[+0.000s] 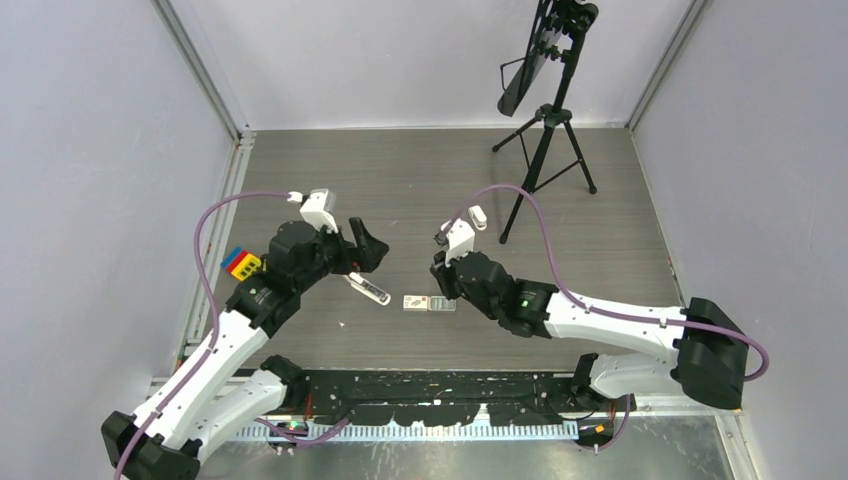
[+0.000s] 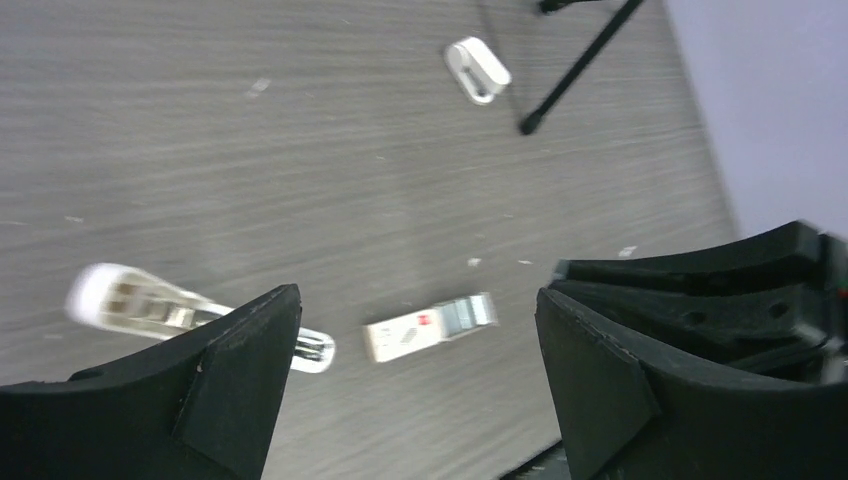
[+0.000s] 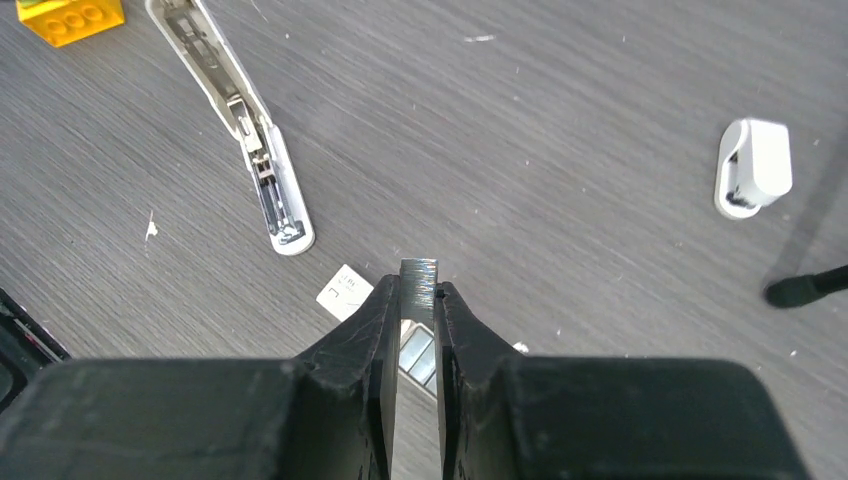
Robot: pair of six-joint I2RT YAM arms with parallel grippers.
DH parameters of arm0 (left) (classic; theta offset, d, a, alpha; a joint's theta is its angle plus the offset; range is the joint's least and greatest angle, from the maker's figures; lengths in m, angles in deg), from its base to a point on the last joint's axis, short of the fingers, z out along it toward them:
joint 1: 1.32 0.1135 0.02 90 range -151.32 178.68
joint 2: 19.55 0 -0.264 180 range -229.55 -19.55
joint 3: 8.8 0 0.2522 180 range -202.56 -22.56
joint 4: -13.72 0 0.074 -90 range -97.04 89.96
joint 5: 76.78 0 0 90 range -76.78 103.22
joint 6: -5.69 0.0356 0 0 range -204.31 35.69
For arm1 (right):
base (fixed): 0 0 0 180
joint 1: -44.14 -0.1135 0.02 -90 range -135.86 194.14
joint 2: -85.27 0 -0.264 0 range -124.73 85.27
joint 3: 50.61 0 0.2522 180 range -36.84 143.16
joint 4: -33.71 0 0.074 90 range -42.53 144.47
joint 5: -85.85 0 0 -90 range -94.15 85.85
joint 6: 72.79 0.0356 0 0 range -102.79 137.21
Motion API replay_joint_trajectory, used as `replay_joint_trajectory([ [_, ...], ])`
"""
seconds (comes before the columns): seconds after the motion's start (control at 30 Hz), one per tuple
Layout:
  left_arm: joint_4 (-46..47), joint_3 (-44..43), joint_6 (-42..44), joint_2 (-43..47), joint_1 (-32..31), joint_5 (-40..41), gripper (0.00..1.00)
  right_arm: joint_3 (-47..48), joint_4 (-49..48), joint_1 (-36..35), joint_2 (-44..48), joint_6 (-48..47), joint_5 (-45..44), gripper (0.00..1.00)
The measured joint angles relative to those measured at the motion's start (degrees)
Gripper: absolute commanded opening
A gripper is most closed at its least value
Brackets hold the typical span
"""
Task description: Load the staples into the stapler
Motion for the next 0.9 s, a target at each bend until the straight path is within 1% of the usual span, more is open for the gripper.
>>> replay_joint_trajectory([
  [0.2, 5.0, 1.0, -15.3, -4.2, 0.0, -8.0, 0.91, -5.4, -10.7, -0.2, 3.1, -7.3, 1.4, 0.19],
  [0.37, 12.6, 4.5, -26.2, -7.1, 0.0, -13.1, 0.91, -8.5, -18.4, -0.2, 3.3, -11.7, 2.8, 0.19],
  [0.67, 22.8, 6.0, -37.7, -11.6, 0.0, -19.0, 0.89, -10.6, -28.9, -0.2, 3.3, -17.2, 4.1, 0.19],
  [0.9, 28.4, 7.3, -43.6, -14.4, -0.3, -21.6, 0.87, -12.4, -37.6, -0.2, 2.0, -21.2, 5.2, 0.17],
])
